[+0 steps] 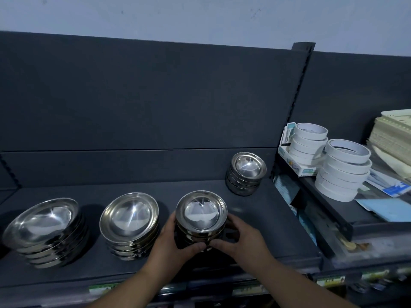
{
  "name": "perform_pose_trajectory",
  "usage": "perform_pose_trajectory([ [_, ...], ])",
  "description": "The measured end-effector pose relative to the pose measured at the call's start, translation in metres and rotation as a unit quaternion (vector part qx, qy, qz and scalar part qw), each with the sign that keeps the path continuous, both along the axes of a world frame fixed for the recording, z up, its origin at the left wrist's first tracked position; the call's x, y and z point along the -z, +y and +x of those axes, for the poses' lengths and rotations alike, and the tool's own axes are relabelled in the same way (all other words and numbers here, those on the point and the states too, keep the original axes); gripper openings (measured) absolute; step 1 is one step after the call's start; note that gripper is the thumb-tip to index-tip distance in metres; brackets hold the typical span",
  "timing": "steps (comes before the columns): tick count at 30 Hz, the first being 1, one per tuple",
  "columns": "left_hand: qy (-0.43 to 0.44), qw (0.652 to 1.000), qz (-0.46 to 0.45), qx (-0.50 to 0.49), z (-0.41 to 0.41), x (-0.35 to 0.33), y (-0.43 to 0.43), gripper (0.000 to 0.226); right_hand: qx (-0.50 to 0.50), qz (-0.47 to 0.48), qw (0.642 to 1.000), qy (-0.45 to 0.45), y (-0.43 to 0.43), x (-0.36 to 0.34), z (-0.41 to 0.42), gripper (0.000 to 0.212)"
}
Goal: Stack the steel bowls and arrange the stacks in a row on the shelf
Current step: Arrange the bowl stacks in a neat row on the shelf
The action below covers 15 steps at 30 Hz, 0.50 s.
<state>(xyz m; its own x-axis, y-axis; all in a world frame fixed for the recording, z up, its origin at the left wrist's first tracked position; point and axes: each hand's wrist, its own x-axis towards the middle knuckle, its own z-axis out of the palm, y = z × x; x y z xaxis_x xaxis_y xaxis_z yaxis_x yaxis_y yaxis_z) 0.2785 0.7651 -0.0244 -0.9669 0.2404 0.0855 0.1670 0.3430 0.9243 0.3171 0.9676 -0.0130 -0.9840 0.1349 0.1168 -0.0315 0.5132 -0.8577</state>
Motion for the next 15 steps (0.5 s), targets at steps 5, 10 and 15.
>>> perform_pose_trajectory([
  [5,-0.008,1.0,0.002,0.005,-0.0014,0.0041,-0.0021,0.097,0.008,0.001,1.0,0.003,-0.0018,0.0002,0.0004,0.07],
  [10,-0.003,1.0,-0.003,0.0,-0.0028,0.0047,-0.0019,0.095,0.018,0.004,1.0,0.0,-0.0032,0.0013,0.0006,0.074],
  [15,-0.009,1.0,-0.008,0.0,-0.0043,0.0023,-0.0038,0.096,0.024,0.006,1.0,-0.006,-0.0057,-0.0013,0.0028,0.075],
])
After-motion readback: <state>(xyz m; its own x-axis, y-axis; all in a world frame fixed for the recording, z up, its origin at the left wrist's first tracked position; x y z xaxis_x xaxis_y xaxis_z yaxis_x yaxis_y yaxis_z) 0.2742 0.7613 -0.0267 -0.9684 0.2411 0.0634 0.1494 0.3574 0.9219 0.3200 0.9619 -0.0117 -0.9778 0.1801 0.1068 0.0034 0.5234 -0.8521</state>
